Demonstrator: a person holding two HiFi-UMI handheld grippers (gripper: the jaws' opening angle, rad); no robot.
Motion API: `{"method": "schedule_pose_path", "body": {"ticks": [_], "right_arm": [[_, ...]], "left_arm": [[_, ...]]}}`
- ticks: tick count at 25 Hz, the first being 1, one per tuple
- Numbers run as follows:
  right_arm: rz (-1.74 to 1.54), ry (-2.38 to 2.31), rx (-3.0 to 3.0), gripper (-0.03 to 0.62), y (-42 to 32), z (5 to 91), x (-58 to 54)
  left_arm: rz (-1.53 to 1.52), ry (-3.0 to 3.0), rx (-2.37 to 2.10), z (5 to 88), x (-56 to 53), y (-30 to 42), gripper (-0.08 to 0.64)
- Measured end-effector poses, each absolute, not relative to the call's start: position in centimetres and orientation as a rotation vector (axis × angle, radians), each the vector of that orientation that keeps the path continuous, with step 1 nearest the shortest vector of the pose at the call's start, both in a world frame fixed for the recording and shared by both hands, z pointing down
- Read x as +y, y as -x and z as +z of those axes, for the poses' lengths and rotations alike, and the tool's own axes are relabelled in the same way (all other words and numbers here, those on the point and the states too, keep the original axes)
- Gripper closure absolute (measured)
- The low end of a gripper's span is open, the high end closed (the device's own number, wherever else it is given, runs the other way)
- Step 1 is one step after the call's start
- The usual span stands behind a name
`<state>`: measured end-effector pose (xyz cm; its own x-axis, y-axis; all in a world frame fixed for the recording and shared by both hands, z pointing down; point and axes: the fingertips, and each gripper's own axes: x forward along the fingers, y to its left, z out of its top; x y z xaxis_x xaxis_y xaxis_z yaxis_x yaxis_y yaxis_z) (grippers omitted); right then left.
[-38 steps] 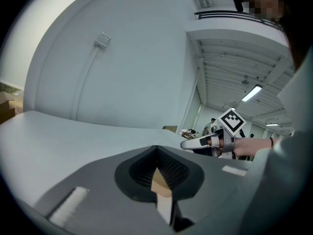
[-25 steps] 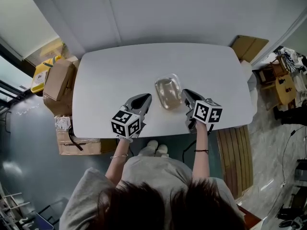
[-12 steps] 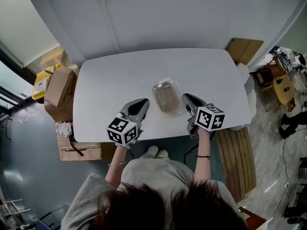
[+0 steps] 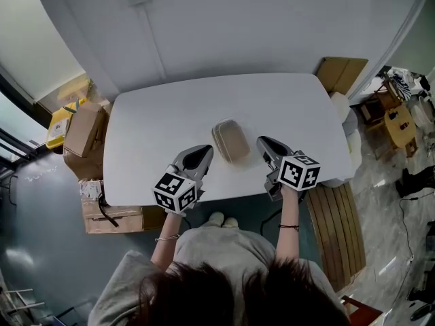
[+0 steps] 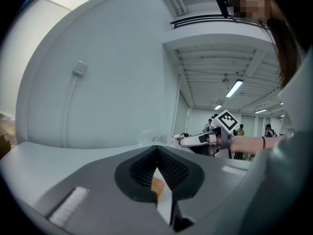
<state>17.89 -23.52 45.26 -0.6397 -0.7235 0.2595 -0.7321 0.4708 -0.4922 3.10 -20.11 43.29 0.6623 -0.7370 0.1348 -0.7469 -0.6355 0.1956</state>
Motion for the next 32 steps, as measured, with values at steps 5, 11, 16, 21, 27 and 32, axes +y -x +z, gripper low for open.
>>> {"method": "schedule_pose_path", "body": {"ticks": [5, 11, 16, 21, 27, 32], "right_arm": [[0.89, -1.318, -2.72, 0.546, -18.2, 44.2, -22.9], [0.86, -1.302, -2.745, 0.548, -17.9, 43.5, -22.6], [0.847, -1.317, -2.733, 0.548, -18.0, 43.4, -22.7], [0.844, -1.319, -2.731, 0.549, -18.1, 43.4, -22.6], [0.844, -1.313, -2.735, 0.549, -18.0, 43.4, -22.7], [0.845, -1.31, -2.735, 0.549, -18.0, 43.6, -22.8]], "left_arm": [[0.047, -2.669, -1.212, 42.2, -19.4, -3.4, 0.57], [0.021, -2.673, -1.238, 41.3, -19.3, -2.8, 0.57], [0.015, -2.667, -1.254, 41.1, -19.6, -2.2, 0.571], [0.01, -2.669, -1.262, 40.9, -19.6, -2.3, 0.569], [0.01, -2.671, -1.263, 40.8, -19.6, -2.3, 0.571], [0.011, -2.668, -1.265, 41.0, -19.8, -2.3, 0.57]]}}
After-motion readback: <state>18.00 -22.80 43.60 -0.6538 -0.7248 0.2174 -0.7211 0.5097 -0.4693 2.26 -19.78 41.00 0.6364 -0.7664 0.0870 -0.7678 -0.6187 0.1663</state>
